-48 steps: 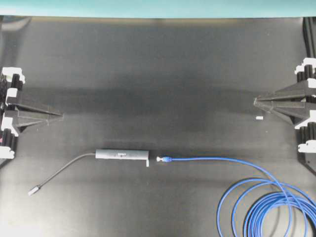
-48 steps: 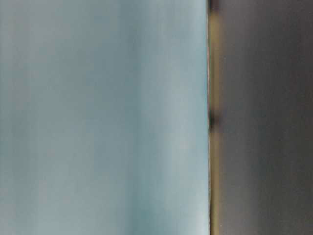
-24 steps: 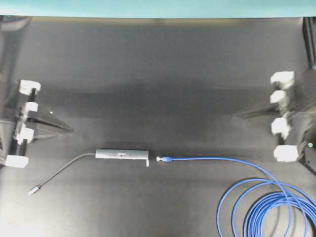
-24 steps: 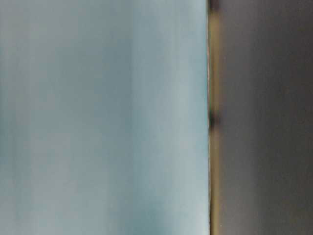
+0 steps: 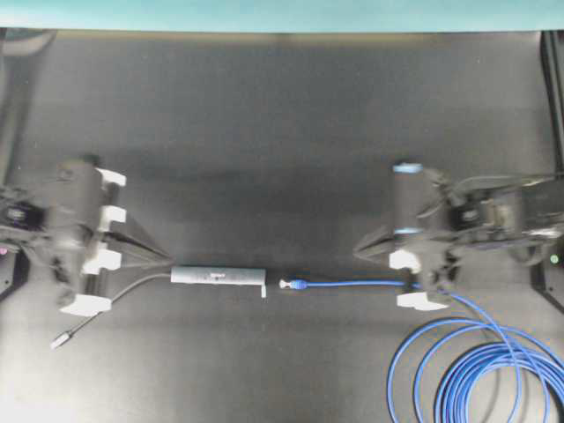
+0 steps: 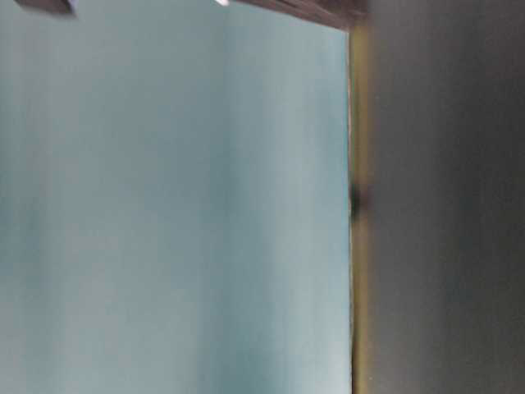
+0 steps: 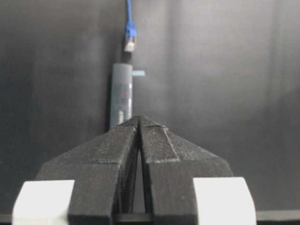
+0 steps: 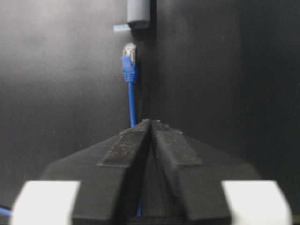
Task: Insert the LAN cable into the hub.
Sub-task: 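Move both grippers inward toward the grey hub and blue cable plug, then open both grippers and lower left onto hub, right onto cable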
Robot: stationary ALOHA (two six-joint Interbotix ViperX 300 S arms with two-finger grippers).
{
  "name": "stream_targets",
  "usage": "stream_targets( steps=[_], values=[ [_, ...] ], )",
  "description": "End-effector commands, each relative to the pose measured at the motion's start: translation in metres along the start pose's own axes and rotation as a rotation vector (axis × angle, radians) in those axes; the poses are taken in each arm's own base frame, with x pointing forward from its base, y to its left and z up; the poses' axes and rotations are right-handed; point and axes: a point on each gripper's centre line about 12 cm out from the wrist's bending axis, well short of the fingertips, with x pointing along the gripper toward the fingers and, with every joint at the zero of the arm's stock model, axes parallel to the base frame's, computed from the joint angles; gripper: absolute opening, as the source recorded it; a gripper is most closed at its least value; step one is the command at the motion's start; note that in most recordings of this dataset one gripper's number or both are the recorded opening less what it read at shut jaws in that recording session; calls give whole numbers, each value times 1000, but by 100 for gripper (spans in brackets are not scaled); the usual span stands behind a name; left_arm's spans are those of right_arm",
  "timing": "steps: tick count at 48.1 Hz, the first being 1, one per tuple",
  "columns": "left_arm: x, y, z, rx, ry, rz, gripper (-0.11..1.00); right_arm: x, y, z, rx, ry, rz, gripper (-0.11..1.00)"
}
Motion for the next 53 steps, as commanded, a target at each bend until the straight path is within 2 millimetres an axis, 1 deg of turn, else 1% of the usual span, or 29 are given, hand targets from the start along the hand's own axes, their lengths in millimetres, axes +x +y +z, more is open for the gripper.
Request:
stream_targets(
  steps=[1,4,11,13,14,17,22,24,27,28,29,36,45,53],
  values=[
    [9,-2,7,5,-19,-8,0,6,4,5,-12,-1,8,18],
    [14,-2,4,5,-23,-10,0,7,5,5,-11,-1,10,32],
    [26,-1,-4,1,-54,-16,1,8,5,3,-11,-2,10,71],
    [29,0,-7,2,-64,-17,4,9,5,2,-13,-3,11,79],
    [31,0,-9,0,-66,-17,8,9,5,2,-13,-8,11,81],
    [37,2,-15,-5,-79,-18,22,9,6,1,-13,-19,13,82],
    [45,3,-22,-9,-102,-24,54,8,6,2,-17,-49,14,80],
    [48,4,-26,-13,-119,-25,68,7,6,3,-17,-68,15,81],
    [51,4,-31,-19,-143,-30,81,6,7,5,-22,-95,18,80],
    [52,4,-32,-20,-152,-32,83,5,7,7,-23,-107,18,81],
    [52,5,-33,-23,-162,-34,82,5,8,8,-27,-121,21,81],
    [56,6,-49,-26,-215,-47,72,3,9,13,-27,-170,26,81],
    [60,7,-72,-34,-221,-54,73,2,12,14,-21,-181,34,81],
    [63,10,-87,-51,-215,-53,72,2,14,14,-19,-179,39,81]
  ],
)
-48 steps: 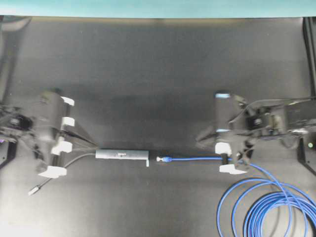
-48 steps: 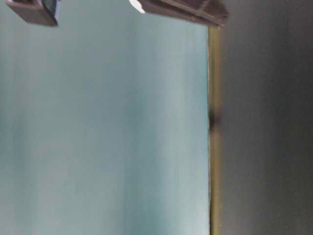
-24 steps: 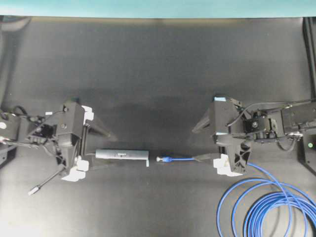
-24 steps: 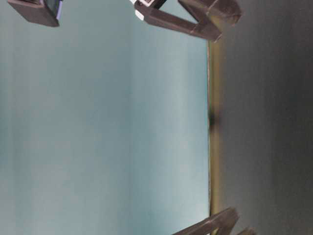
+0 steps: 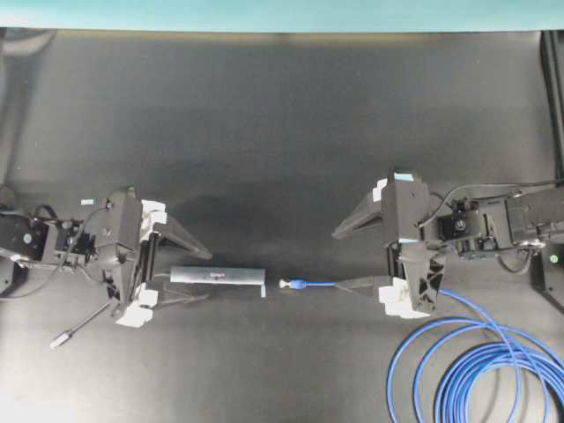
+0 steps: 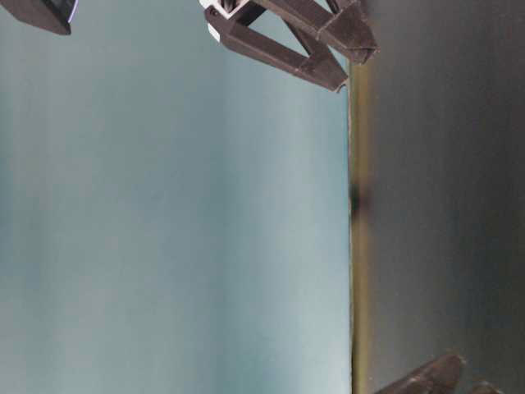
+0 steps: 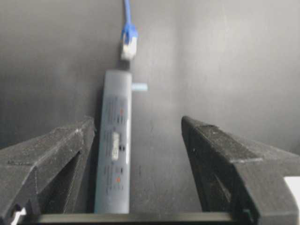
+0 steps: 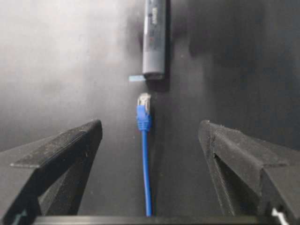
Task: Insert the LAN cable into the hub.
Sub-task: 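Open both grippers and lower left onto hub, right onto cable, then grasp the grey hub with left gripper and blue cable near plug with right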
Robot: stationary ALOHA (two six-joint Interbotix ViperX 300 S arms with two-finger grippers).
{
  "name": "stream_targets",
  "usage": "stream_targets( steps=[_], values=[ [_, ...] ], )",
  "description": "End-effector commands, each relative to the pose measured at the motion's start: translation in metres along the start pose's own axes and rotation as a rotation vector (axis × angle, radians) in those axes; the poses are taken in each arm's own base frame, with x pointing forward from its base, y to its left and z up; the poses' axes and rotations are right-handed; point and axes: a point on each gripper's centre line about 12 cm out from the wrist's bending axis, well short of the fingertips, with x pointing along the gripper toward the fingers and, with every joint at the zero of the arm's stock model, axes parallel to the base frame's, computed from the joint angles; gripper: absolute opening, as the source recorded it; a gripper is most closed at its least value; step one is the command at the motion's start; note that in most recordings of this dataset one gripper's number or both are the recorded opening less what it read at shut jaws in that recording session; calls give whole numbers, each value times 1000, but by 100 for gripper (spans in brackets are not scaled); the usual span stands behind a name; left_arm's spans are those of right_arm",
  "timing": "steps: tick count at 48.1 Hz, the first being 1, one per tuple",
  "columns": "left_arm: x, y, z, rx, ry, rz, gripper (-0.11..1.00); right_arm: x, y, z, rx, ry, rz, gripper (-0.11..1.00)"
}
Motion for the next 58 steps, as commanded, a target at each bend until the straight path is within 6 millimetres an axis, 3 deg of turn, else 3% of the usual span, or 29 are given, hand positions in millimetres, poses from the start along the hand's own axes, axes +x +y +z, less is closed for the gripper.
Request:
stream_targets(
  steps=[1,10,35,41,48,58],
  values=[
    [1,2,-5,-2,-6,0,72,-1,4,6,5,-21,11,81],
    [9,5,-24,-10,32,4,71,-1,4,5,9,-14,10,81],
    [27,12,-46,-15,94,25,70,-4,7,0,66,11,18,81],
    [28,12,-48,-12,105,25,60,-4,7,0,62,11,18,81],
    [29,9,-47,-6,103,16,28,-4,7,-3,61,18,17,81],
    [31,7,-29,-4,81,16,28,-1,7,-12,61,27,17,81]
  ],
)
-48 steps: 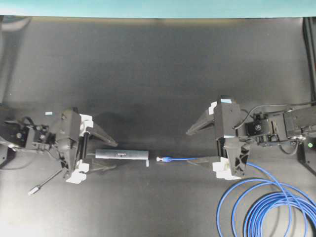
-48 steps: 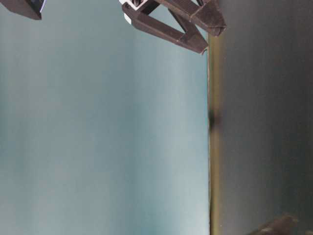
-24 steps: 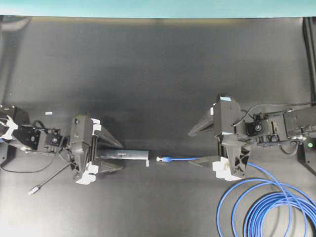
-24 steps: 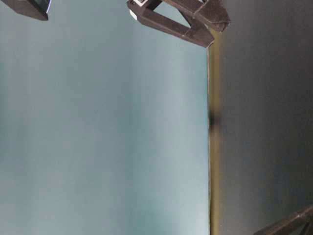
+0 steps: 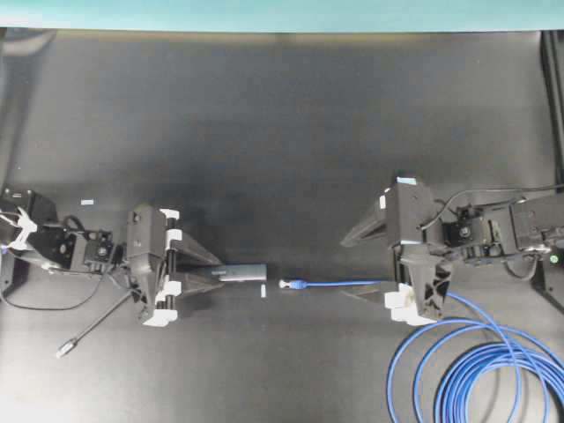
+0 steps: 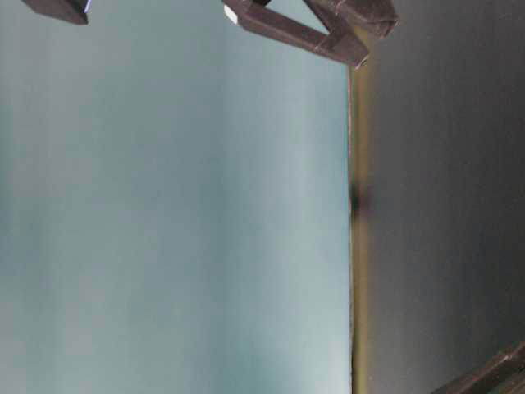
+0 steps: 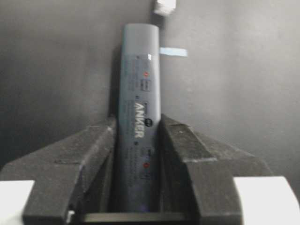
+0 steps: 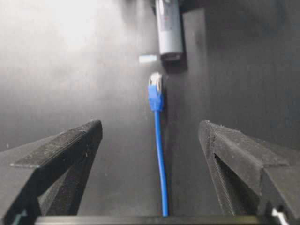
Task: Insert the LAN cable into the hub.
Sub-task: 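Grasp the grey hub with left gripper and blue cable near plug with right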
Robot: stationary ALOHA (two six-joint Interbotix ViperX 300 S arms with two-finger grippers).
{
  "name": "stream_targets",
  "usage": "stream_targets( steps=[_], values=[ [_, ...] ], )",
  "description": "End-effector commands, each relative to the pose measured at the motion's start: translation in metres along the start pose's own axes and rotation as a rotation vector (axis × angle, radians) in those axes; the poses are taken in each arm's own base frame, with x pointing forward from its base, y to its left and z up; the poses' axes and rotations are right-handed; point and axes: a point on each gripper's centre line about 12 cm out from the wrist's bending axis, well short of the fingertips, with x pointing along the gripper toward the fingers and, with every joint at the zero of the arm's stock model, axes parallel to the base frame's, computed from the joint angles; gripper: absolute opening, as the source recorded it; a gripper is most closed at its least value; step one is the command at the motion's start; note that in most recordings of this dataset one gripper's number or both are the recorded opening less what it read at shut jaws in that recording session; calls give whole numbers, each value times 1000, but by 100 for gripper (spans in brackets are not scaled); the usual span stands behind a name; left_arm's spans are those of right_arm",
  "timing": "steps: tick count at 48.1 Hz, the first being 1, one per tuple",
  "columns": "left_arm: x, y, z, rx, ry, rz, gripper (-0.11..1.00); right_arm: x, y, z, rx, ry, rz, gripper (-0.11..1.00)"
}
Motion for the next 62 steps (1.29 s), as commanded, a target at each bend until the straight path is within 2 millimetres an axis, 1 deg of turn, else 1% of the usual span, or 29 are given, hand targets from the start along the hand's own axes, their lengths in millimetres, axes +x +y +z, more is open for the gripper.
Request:
stream_targets(
  steps=[1,7,9,16,21,24,31,38,47,54,58,62],
  values=[
    [-1,-1,15,4,-17,0,28,3,2,0,-1,-8,5,80],
    [-7,0,38,6,13,24,28,13,2,-7,-3,-8,6,80],
    [-10,0,51,12,25,35,28,17,1,-10,-4,-11,6,80],
    [-21,-3,83,21,72,56,28,32,0,-17,-6,-42,6,80],
    [-28,-6,97,22,112,65,28,46,-1,-23,-10,-58,5,80],
    [-32,-8,103,13,138,68,28,54,-2,-30,-12,-49,2,80],
    [-31,-16,109,16,186,60,28,73,-4,-39,-13,-33,-3,80],
    [-26,-21,111,23,211,51,28,91,-5,-42,-12,-24,-7,80],
    [-23,-22,112,23,211,49,28,106,-8,-47,-7,-13,-14,79],
    [-24,-21,109,20,221,52,28,113,-8,-53,-7,12,-15,75],
    [-25,-21,108,22,223,52,28,114,-7,-59,-7,35,-14,69],
    [-25,-21,107,20,226,53,28,115,-5,-62,-6,62,-15,53]
  ],
)
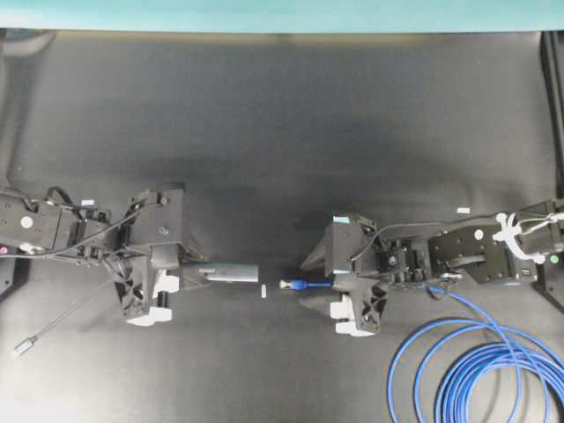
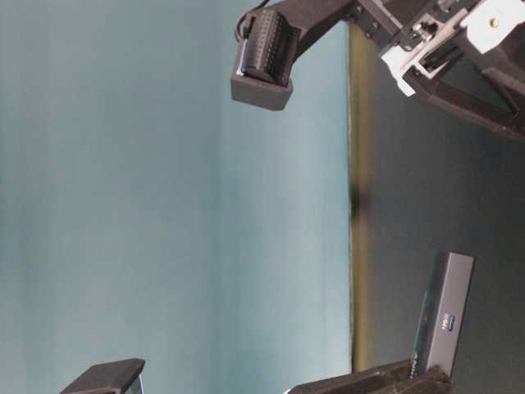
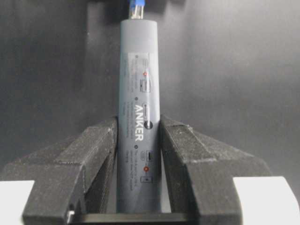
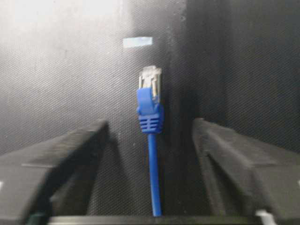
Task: Insert the LAN cable into the hub.
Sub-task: 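Grasp the grey hub with left gripper and blue cable near plug with right, then lift both and align the blue plug with the hub's end port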
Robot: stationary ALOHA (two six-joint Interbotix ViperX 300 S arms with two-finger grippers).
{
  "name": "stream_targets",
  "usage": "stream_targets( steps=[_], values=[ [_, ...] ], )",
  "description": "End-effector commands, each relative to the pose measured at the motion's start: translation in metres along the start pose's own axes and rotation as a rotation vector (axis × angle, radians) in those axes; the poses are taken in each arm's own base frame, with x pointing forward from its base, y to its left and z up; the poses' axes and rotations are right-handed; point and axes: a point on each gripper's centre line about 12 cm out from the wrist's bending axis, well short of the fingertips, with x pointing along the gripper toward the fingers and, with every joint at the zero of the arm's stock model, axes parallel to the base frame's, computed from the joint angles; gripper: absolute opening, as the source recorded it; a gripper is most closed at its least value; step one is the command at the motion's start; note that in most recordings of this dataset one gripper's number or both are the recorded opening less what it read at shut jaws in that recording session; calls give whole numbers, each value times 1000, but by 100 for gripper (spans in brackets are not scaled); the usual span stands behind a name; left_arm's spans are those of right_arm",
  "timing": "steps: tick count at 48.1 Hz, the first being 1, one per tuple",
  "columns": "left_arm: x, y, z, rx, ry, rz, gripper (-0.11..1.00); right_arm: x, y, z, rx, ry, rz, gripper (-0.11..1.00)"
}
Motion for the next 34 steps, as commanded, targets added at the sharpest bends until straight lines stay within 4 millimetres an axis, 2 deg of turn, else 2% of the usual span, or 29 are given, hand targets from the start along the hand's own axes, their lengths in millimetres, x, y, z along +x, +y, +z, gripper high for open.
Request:
stream_targets(
  steps=[1,7,9,16,27,34],
  values=[
    [-2,-2,7,4,-22,-5,28,3,4,-5,0,30,6,49],
    [-2,-2,7,2,-22,-5,28,4,4,-5,10,42,3,16],
    [-2,-2,7,4,-22,-5,28,4,3,-4,21,39,0,11],
    [-2,-2,7,6,-27,-6,28,-4,5,11,84,-8,8,11],
    [-3,-2,9,22,-39,-8,28,-33,9,42,102,-122,32,11],
    [-2,-2,12,41,-57,-10,28,-36,10,51,108,-146,36,11]
  ],
)
